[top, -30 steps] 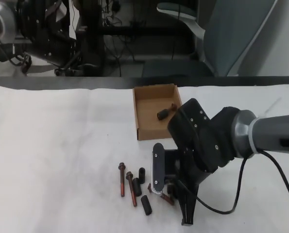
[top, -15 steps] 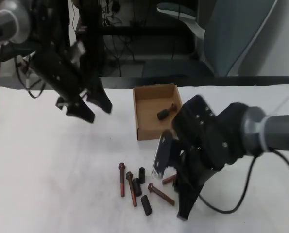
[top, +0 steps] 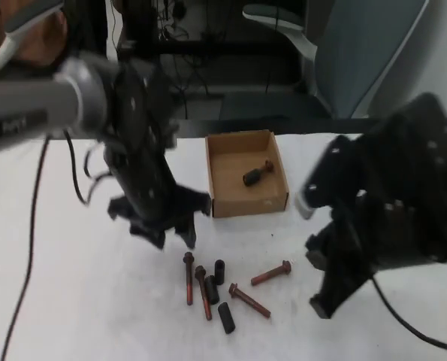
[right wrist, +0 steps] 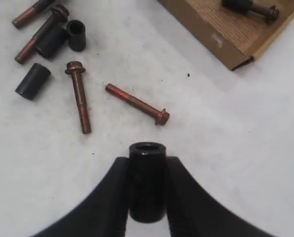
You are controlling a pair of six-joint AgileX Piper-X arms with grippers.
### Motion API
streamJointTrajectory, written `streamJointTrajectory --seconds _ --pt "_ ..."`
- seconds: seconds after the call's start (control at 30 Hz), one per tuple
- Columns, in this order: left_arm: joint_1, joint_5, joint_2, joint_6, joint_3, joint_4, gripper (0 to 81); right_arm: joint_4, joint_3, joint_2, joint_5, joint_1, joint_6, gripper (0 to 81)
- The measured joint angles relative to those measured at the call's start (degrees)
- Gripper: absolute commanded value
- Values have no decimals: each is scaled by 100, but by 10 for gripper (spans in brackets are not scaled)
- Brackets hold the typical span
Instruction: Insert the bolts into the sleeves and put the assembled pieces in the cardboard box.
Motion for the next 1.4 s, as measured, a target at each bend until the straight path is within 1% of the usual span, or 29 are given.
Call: streamJointTrajectory --seconds 0.07,0.17,0.23,0.4,0.63,0.7,0.73,0.8,0.9,1.0,1.07,1.13,1.2,1.27,1.4 --pt "-85 -63 13 -302 224 -327 493 77 93 -358 0 0 68 0" --pt "-107 -275 13 -612 450 -711 454 231 145 -850 0 0 210 0" --pt "-107 -404 28 -720 484 -824 454 312 155 -1133 0 0 285 0" --pt "-107 -488 267 -853 483 -1013 454 340 153 -1646 -9 0 327 0" --pt "-278 -599 554 -1049 471 -1070 445 340 153 -1783 -9 0 335 0" --pt "-333 -681 581 -1104 471 -1104 360 340 153 -1783 -9 0 335 0" --pt "-360 -722 588 -1114 460 -1124 266 359 153 -1783 -9 0 335 0" --pt "-401 -782 600 -1112 460 -1169 8 375 153 -1783 -9 0 335 0" --pt "-437 -793 612 -943 460 -1274 17 377 153 -1783 -20 0 335 0" --pt "-449 -584 618 -602 460 -1467 17 377 153 -1783 -85 0 335 0" --pt "-449 -430 586 -434 480 -1570 17 312 220 -1821 -318 0 459 1" --pt "-449 -202 480 -228 549 -1675 17 119 383 -1896 -765 0 725 4" --pt "-479 37 172 -63 706 -1834 17 -378 708 -2034 -1087 61 1084 6" --pt "-516 176 -368 78 932 -2148 17 -1041 1173 -2221 -1260 202 1438 6" --pt "-648 364 -1772 305 1670 -3569 17 -2802 2197 -2563 -1173 737 1944 6"
